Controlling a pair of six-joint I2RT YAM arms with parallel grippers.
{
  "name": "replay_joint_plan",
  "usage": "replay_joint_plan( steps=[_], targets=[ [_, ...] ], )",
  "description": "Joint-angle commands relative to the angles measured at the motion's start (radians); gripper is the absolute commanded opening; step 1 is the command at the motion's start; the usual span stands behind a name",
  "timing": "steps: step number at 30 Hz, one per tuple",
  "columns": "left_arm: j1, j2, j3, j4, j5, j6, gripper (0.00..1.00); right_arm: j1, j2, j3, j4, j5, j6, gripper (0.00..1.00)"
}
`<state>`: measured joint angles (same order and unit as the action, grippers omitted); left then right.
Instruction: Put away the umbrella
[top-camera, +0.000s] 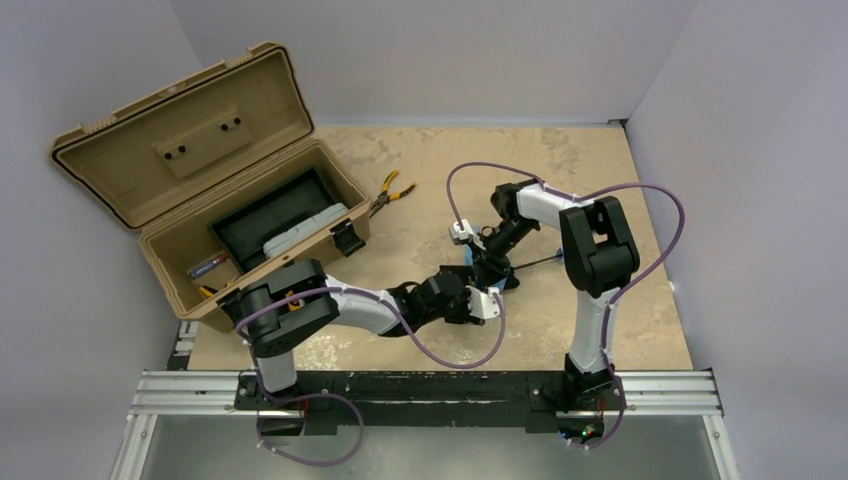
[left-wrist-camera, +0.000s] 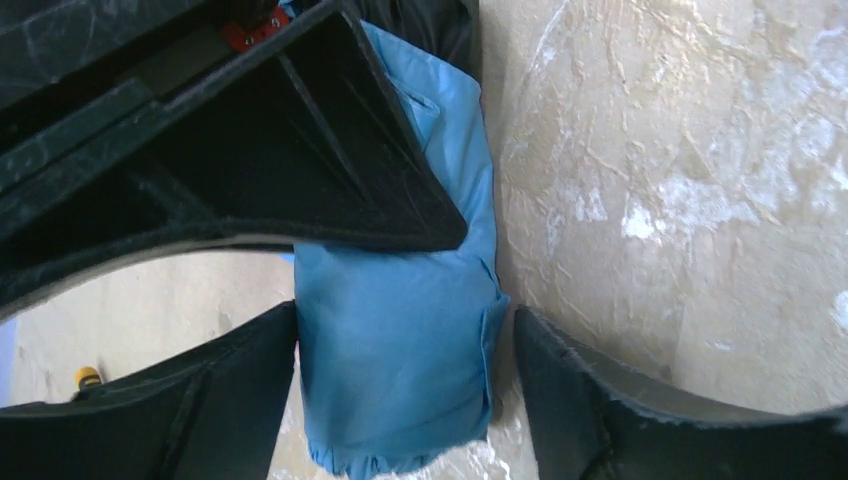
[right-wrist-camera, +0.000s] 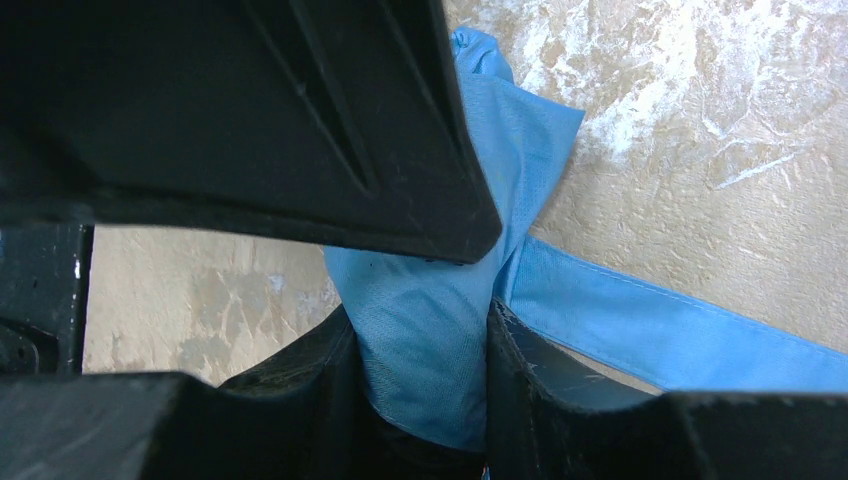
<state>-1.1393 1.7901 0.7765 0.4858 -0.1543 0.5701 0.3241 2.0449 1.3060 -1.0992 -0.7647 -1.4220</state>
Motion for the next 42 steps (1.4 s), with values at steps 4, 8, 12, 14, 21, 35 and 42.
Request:
replay_joint_plan(
  steps=[4,8,12,14,21,35,42],
  targets=[
    [0.011,0.057,0.083,-0.109,-0.009,-0.083,0.42,-0.013,0.115,-0.084,0.001,0.286,-0.019,0.02],
    [0.044,0.06,0.084,-0.199,0.054,-0.173,0.21,-0.019,0.09,-0.066,-0.004,0.239,-0.032,0.09],
    [0.104,0.062,0.087,-0.283,0.165,-0.25,0.04,-0.048,0.056,-0.021,-0.018,0.174,-0.049,0.25],
    [0.149,0.071,0.098,-0.324,0.247,-0.282,0.0,-0.073,0.028,0.013,-0.029,0.134,-0.063,0.35],
    [0.213,0.135,0.155,-0.428,0.396,-0.328,0.0,-0.155,-0.044,0.141,-0.079,0.041,-0.097,0.56],
    [0.335,0.244,0.24,-0.557,0.617,-0.443,0.0,-0.281,-0.29,0.201,-0.076,-0.075,-0.249,0.64],
    [0.411,0.328,0.362,-0.694,0.767,-0.499,0.0,-0.284,-0.423,-0.089,-0.088,-0.107,-0.78,0.93]
  ],
)
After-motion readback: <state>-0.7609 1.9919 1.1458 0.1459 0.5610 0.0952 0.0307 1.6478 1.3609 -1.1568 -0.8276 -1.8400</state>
